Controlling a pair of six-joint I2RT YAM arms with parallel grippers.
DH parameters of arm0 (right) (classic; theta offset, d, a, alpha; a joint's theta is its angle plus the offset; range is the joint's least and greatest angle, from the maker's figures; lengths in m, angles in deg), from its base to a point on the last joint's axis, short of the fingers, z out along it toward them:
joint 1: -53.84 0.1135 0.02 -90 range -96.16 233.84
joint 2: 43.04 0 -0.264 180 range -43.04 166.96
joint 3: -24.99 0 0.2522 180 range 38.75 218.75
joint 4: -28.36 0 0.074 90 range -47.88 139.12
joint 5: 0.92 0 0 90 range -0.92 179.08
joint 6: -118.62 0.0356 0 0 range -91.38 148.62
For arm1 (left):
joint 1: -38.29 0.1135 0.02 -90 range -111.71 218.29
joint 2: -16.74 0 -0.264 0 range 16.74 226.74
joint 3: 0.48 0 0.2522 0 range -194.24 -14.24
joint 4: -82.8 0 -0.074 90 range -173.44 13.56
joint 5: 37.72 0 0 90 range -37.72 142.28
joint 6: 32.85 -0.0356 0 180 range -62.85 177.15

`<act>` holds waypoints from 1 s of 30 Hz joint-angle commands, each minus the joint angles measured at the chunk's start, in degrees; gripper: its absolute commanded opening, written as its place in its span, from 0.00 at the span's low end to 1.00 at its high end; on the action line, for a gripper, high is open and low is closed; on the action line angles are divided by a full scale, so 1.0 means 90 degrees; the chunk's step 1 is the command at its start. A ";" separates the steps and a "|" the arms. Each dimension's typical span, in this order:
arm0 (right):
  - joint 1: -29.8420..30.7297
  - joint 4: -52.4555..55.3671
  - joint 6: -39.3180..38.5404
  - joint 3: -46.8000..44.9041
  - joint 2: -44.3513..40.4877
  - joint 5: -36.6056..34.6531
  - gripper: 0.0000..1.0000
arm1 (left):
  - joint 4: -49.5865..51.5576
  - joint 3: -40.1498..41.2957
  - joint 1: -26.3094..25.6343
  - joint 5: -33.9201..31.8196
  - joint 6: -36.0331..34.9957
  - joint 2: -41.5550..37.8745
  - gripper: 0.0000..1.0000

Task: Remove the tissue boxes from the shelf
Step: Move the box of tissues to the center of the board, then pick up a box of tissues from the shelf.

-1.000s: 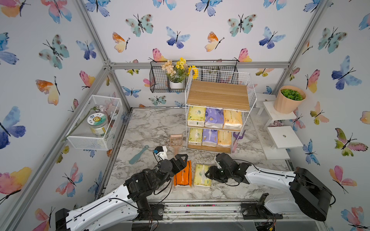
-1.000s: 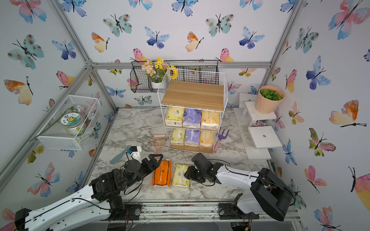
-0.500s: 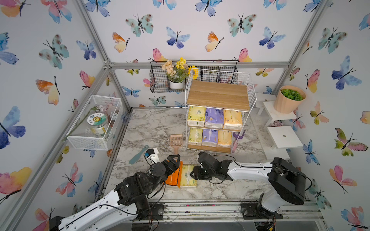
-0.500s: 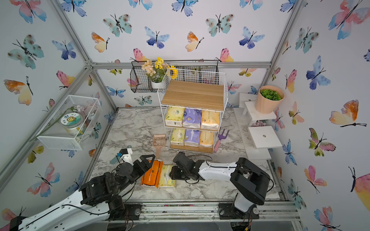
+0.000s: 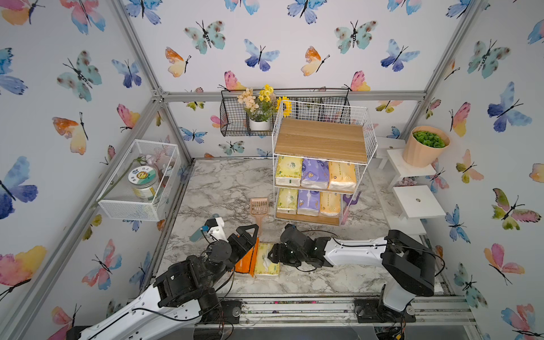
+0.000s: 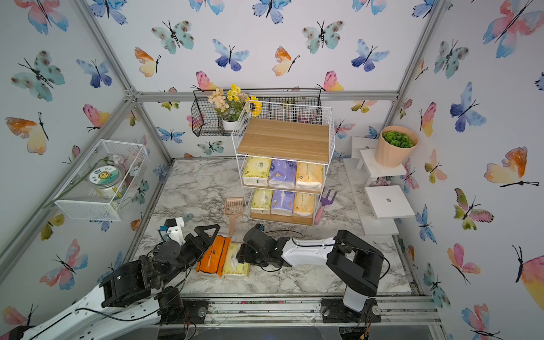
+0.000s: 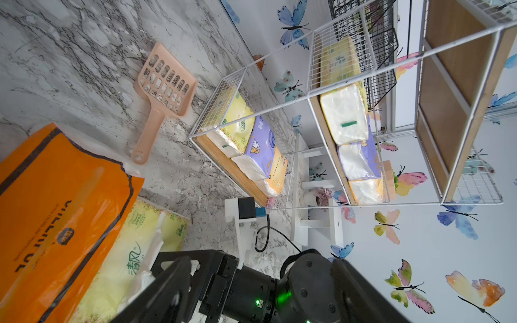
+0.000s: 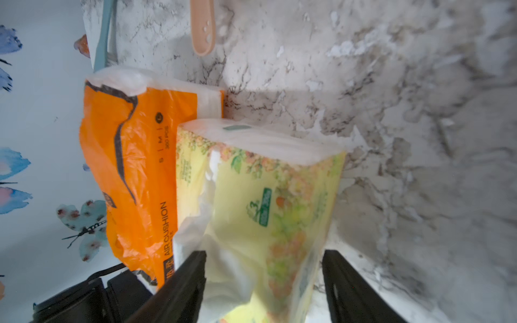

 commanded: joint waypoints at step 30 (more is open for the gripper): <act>-0.0214 0.1579 0.1540 0.1121 -0.3959 -0.4740 0.68 | -0.3072 -0.0504 0.1600 0.1403 0.0363 0.2457 0.73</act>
